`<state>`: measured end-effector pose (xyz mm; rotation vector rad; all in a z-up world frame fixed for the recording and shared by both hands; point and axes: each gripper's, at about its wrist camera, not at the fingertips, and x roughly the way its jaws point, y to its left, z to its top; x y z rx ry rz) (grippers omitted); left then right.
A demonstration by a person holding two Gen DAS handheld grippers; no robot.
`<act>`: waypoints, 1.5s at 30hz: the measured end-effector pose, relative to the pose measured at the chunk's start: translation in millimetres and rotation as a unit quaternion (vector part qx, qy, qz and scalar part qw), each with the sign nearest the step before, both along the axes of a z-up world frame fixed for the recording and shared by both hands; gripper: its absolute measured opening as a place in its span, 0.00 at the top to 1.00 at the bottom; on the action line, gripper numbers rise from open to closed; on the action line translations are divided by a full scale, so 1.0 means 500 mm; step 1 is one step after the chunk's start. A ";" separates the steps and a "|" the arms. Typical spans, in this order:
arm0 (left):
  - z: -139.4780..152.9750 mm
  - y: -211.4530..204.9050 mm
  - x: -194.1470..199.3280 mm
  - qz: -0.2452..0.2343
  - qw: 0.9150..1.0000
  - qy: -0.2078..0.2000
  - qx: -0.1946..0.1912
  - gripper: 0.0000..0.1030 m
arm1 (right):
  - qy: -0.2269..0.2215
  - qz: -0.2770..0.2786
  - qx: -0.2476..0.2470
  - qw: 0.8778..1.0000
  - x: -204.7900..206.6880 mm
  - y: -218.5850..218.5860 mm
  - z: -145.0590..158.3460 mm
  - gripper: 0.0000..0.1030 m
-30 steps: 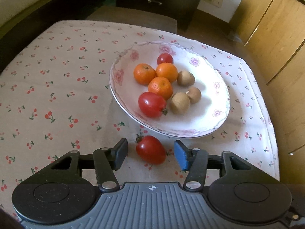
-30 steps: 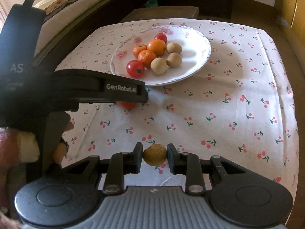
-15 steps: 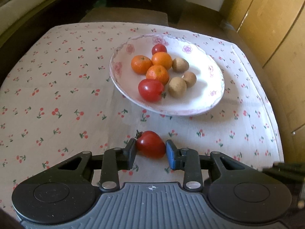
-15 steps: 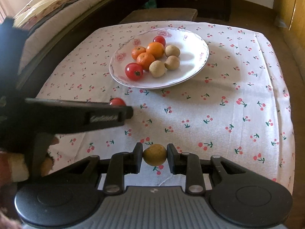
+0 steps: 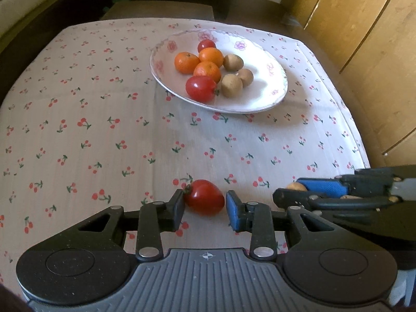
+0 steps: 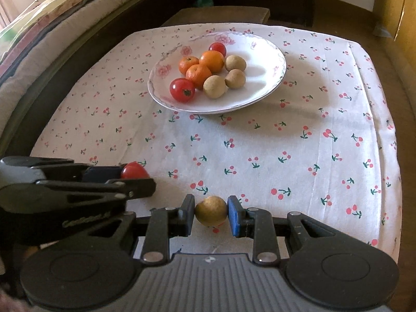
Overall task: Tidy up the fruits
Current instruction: 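Hold the tomato and brown fruit and lift them toward the bowl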
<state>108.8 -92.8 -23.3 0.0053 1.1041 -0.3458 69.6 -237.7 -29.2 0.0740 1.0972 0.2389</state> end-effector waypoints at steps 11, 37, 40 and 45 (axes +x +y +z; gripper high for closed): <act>-0.008 -0.004 0.014 0.029 1.000 0.000 0.003 0.37 | 0.000 -0.013 -0.007 1.000 0.007 -0.017 -0.001 0.71; -0.018 -0.030 0.014 0.035 0.998 -0.030 0.038 0.58 | 0.004 -0.013 -0.002 1.000 0.012 -0.021 -0.005 0.71; -0.017 -0.029 0.007 0.024 0.998 -0.031 0.043 0.61 | 0.004 -0.014 -0.001 1.000 0.011 -0.022 -0.004 0.71; -0.007 -0.017 -0.001 0.024 0.999 -0.031 0.033 0.62 | -0.002 -0.013 0.000 1.000 0.009 -0.021 0.008 0.71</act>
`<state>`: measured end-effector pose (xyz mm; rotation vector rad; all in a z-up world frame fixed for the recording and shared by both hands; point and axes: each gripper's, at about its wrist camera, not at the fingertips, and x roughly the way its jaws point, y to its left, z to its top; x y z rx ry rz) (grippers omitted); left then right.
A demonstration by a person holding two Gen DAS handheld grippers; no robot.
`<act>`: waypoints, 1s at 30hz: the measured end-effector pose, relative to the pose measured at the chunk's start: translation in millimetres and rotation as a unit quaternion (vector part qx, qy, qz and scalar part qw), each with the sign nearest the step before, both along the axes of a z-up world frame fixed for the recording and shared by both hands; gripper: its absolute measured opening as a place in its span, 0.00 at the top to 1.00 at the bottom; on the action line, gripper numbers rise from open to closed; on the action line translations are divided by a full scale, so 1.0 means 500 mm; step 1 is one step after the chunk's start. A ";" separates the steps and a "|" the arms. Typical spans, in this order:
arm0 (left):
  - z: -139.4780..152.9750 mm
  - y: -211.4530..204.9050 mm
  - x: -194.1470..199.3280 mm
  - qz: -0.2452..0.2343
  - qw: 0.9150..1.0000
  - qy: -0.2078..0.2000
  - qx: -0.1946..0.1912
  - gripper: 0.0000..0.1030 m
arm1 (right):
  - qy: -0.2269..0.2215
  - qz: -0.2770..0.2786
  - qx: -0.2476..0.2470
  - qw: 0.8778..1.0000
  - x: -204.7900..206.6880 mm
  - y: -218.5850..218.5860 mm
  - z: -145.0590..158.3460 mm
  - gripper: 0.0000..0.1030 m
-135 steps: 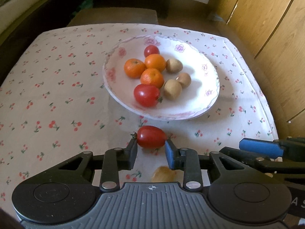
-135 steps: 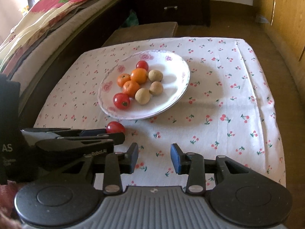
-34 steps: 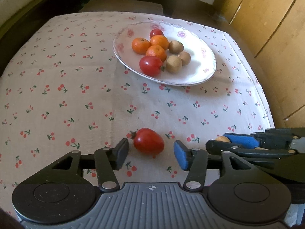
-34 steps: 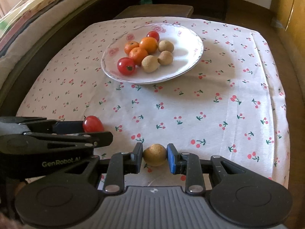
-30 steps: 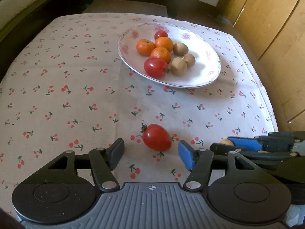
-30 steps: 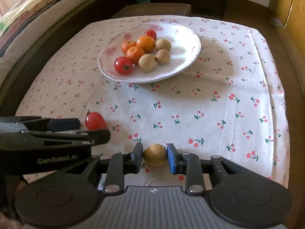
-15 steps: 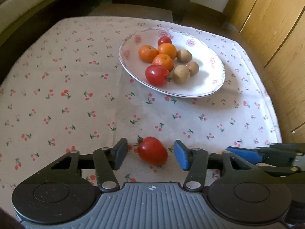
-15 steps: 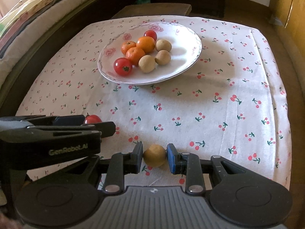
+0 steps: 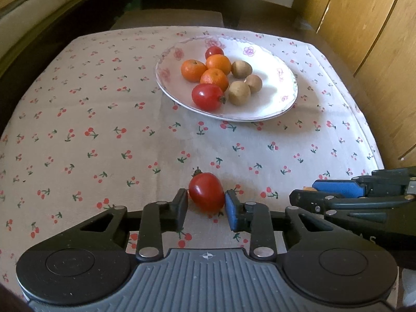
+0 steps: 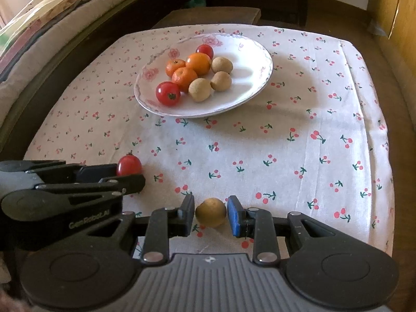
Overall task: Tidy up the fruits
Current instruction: 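Hold the tomato and brown fruit and lift them toward the bowl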
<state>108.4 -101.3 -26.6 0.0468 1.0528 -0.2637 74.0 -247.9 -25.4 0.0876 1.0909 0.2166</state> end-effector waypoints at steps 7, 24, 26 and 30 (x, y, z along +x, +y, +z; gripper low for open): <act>0.010 -0.001 -0.003 -0.003 1.000 -0.003 -0.006 0.62 | -0.003 0.005 0.001 1.000 -0.001 0.004 0.006 0.71; -0.005 0.003 0.007 0.000 1.000 0.012 -0.011 0.62 | 0.007 0.009 0.000 1.000 0.021 0.013 -0.017 0.71; -0.007 0.003 0.008 0.001 1.000 0.014 -0.008 0.63 | 0.008 0.011 -0.003 1.000 0.025 0.016 -0.018 0.71; -0.008 0.005 0.009 -0.001 1.000 0.014 -0.009 0.62 | 0.003 0.015 -0.016 1.000 0.023 0.022 -0.018 0.71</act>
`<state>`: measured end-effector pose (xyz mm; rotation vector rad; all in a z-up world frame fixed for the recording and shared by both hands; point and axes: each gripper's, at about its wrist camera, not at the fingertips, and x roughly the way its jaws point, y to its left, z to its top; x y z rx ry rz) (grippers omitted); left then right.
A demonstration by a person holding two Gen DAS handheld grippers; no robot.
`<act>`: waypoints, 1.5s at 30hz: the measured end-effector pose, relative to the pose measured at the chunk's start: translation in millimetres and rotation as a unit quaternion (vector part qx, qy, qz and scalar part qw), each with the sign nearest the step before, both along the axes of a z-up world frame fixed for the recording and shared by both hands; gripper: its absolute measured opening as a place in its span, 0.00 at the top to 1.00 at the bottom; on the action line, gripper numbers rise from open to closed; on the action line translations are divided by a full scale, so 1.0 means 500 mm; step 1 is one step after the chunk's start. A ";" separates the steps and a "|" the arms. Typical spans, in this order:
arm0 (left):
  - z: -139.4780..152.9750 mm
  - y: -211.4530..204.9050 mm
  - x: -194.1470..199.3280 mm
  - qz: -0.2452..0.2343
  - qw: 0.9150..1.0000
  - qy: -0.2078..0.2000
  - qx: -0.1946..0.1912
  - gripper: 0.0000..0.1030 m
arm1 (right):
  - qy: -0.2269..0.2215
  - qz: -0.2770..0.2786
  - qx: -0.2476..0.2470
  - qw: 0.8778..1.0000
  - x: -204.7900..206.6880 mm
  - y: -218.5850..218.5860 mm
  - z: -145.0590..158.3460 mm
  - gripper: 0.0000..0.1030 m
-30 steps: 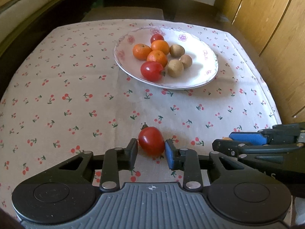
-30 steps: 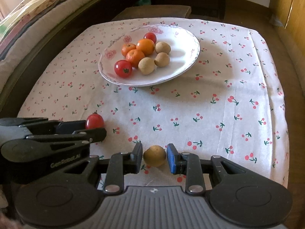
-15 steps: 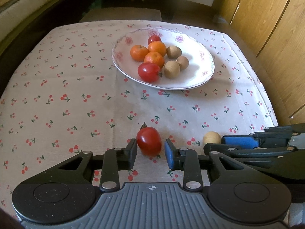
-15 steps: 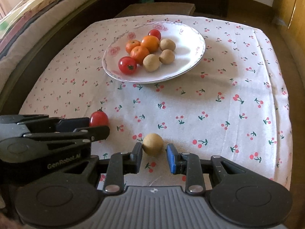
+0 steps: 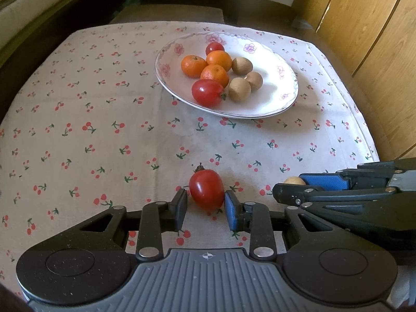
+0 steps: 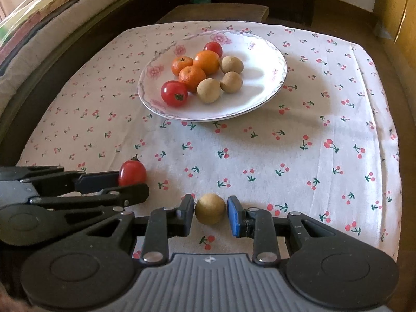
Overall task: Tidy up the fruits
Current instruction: 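Hold the tomato and brown fruit and lift them toward the bowl, then carry the red tomato and brown fruit over the white bowl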
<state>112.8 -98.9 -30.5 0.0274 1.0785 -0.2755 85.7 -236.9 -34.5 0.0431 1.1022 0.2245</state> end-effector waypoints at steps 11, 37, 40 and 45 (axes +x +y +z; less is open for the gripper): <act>0.009 0.000 -0.003 0.002 1.000 -0.006 0.002 0.62 | -0.016 0.007 -0.010 1.000 -0.016 0.011 0.016 0.73; -0.003 -0.014 0.022 0.023 1.000 -0.002 -0.010 0.64 | -0.029 -0.019 0.015 0.999 -0.014 -0.014 0.031 0.73; 0.001 -0.015 0.015 0.015 1.000 -0.005 -0.004 0.64 | -0.030 -0.018 0.015 0.999 -0.015 -0.013 0.032 0.73; 0.013 -0.012 0.009 0.011 1.000 -0.013 -0.008 0.65 | -0.033 -0.018 0.016 0.999 -0.016 -0.015 0.035 0.73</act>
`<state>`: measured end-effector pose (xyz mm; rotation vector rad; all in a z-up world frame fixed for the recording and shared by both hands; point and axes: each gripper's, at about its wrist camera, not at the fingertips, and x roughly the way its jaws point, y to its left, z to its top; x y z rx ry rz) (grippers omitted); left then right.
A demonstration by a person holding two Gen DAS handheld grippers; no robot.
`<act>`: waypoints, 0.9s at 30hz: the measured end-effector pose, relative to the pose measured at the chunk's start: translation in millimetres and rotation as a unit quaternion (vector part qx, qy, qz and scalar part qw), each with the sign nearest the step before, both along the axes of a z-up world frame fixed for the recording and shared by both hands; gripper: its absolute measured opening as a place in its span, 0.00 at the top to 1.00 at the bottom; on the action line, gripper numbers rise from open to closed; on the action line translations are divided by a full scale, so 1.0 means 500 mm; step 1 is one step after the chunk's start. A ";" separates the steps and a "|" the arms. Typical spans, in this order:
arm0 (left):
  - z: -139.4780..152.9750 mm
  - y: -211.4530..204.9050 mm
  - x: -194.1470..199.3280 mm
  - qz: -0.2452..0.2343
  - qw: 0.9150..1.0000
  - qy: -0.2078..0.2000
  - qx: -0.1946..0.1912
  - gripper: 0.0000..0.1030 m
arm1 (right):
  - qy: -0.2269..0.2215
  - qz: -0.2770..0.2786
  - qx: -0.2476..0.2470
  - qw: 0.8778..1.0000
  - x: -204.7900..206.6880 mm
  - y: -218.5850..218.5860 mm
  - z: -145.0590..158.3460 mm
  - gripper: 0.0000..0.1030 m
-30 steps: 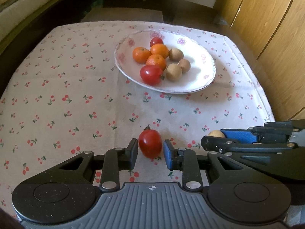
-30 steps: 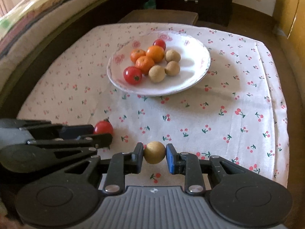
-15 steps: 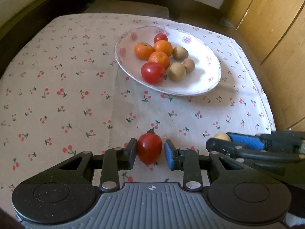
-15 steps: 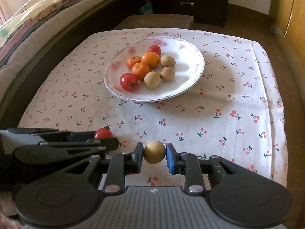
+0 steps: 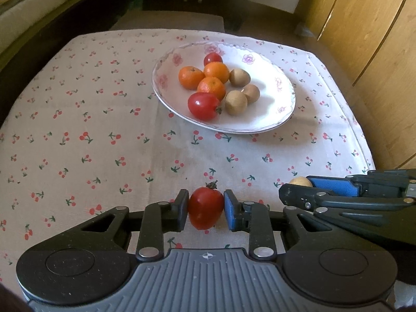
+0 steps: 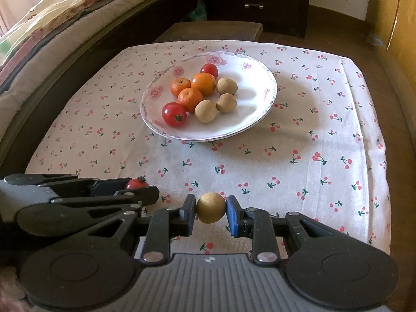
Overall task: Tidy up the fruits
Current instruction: 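Carry the red tomato and brown fruit over the white bowl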
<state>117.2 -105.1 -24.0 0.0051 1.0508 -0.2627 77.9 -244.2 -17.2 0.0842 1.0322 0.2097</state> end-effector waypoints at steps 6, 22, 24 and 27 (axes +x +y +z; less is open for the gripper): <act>0.014 0.000 0.004 0.003 1.000 -0.007 -0.010 0.65 | -0.010 -0.002 0.005 1.000 0.003 -0.001 0.013 0.73; 0.062 -0.007 0.054 0.003 0.999 -0.034 -0.014 0.66 | -0.036 -0.019 0.023 0.999 0.058 -0.011 0.053 0.73; 0.065 -0.007 0.064 0.004 0.999 -0.036 -0.014 0.66 | -0.037 -0.020 0.026 0.999 0.072 -0.013 0.056 0.73; 0.071 -0.007 0.084 0.008 0.999 -0.039 -0.017 0.67 | -0.042 -0.023 0.032 0.998 0.091 -0.016 0.060 0.73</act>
